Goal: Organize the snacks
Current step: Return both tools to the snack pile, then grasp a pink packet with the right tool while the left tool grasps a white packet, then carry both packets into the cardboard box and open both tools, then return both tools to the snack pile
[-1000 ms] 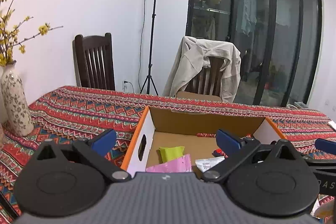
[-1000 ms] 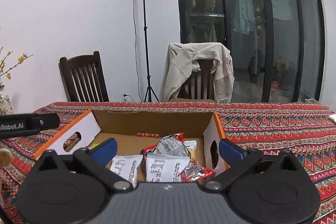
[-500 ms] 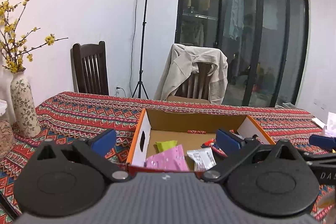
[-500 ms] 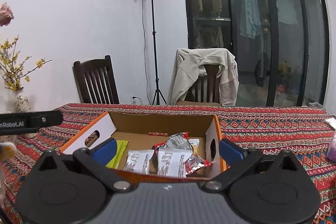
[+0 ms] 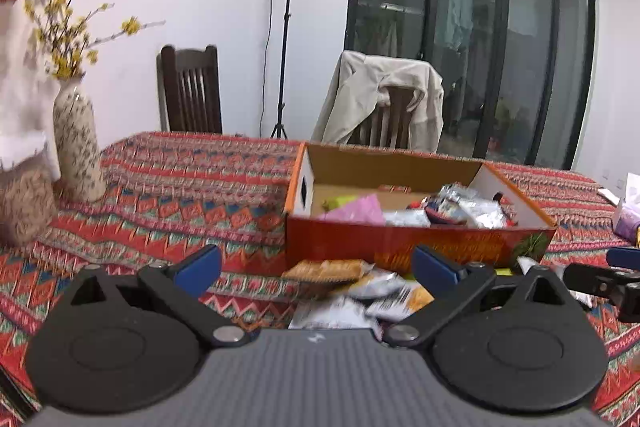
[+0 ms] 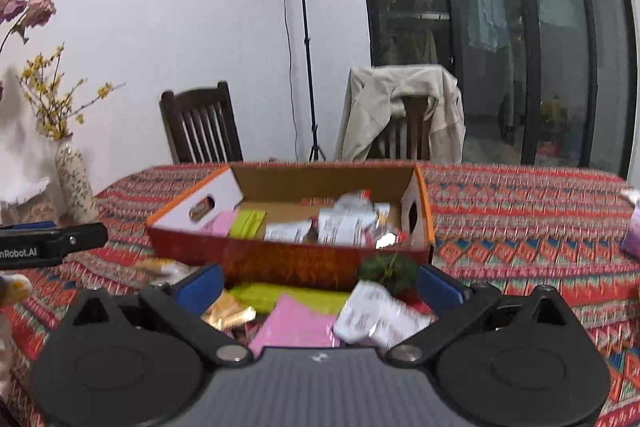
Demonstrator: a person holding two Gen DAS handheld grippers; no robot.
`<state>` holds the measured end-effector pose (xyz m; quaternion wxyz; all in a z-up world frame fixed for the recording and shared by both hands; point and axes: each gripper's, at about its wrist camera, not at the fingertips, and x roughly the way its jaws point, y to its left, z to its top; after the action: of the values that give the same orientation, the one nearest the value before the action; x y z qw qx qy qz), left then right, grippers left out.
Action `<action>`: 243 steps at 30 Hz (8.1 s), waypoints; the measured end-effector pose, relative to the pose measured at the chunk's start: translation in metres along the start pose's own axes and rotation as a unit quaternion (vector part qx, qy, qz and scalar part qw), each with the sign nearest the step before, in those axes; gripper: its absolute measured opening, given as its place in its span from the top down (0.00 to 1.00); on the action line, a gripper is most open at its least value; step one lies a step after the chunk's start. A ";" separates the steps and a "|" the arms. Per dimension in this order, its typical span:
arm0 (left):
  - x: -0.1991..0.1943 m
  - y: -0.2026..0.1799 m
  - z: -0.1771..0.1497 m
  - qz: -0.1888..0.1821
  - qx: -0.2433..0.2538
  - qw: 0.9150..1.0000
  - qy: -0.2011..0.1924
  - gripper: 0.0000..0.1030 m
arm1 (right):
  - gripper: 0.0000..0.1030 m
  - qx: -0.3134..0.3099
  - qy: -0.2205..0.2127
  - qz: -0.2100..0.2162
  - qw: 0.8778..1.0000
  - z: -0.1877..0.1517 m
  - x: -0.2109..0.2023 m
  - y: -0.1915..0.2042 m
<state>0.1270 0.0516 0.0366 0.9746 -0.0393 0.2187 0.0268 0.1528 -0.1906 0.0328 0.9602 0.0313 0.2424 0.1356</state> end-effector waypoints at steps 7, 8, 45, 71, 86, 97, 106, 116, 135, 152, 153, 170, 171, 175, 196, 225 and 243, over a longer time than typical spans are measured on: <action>0.010 0.010 -0.024 0.000 -0.007 1.000 0.021 0.00 | 0.00 0.003 0.034 -0.008 0.999 -0.022 0.004 0.003; 0.012 0.010 -0.027 0.001 -0.007 1.000 0.022 0.00 | 0.00 0.002 0.040 -0.013 0.999 -0.023 0.006 0.004; 0.031 0.009 -0.029 -0.010 -0.002 0.997 0.076 0.00 | 0.35 0.022 0.048 0.003 0.999 -0.027 0.051 0.015; 0.098 -0.001 -0.031 0.004 0.012 0.986 0.167 0.05 | 0.34 0.031 0.027 0.019 0.999 -0.027 0.042 0.014; 0.078 -0.006 -0.033 -0.023 0.030 0.989 0.142 0.45 | 0.34 0.026 0.033 0.016 0.999 -0.029 0.045 0.017; 0.047 -0.016 -0.028 -0.031 0.048 0.995 0.086 0.47 | 0.34 0.025 0.031 0.021 0.999 -0.028 0.045 0.017; 0.008 -0.025 -0.015 -0.051 0.042 0.998 0.001 0.47 | 0.34 0.023 0.018 0.027 0.999 -0.026 0.041 0.019; 0.008 -0.036 0.009 -0.049 0.052 0.997 -0.012 0.47 | 0.41 0.006 -0.020 0.034 0.999 -0.009 0.021 0.025; 0.012 -0.025 -0.006 -0.059 0.033 0.998 0.017 0.46 | 0.39 -0.017 0.132 -0.009 0.991 -0.043 0.055 0.023; 0.012 -0.046 0.034 -0.059 0.057 0.996 -0.023 0.46 | 0.41 -0.040 0.033 0.000 0.999 0.008 0.020 0.025; 0.013 -0.049 0.038 -0.058 0.058 0.996 -0.024 0.46 | 0.41 -0.040 0.027 -0.001 0.999 0.013 0.020 0.025; 0.071 -0.071 0.094 -0.044 0.035 0.998 -0.041 0.46 | 0.41 -0.005 -0.015 -0.022 1.000 0.085 0.078 0.012; 0.076 -0.070 0.096 -0.043 0.030 0.998 -0.040 0.46 | 0.41 -0.003 -0.017 -0.025 1.000 0.088 0.083 0.011; 0.098 -0.071 0.103 -0.034 0.020 0.999 -0.033 0.46 | 0.41 0.005 -0.021 -0.033 0.999 0.094 0.103 0.004; 0.159 -0.052 0.072 -0.007 0.016 1.000 0.004 0.44 | 0.41 -0.004 -0.031 -0.025 0.999 0.074 0.150 -0.012; 0.152 -0.046 0.073 -0.006 -0.020 1.000 -0.012 0.00 | 0.00 0.028 -0.032 -0.037 0.998 0.067 0.148 -0.023; 0.078 -0.058 0.095 -0.037 -0.020 0.998 -0.044 0.00 | 0.00 0.020 -0.051 -0.038 0.998 0.085 0.098 -0.011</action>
<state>0.2418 0.0047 0.0925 0.9826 -0.0653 0.1739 -0.0035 0.2791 -0.1734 0.0617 0.9749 0.0486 0.1967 0.0924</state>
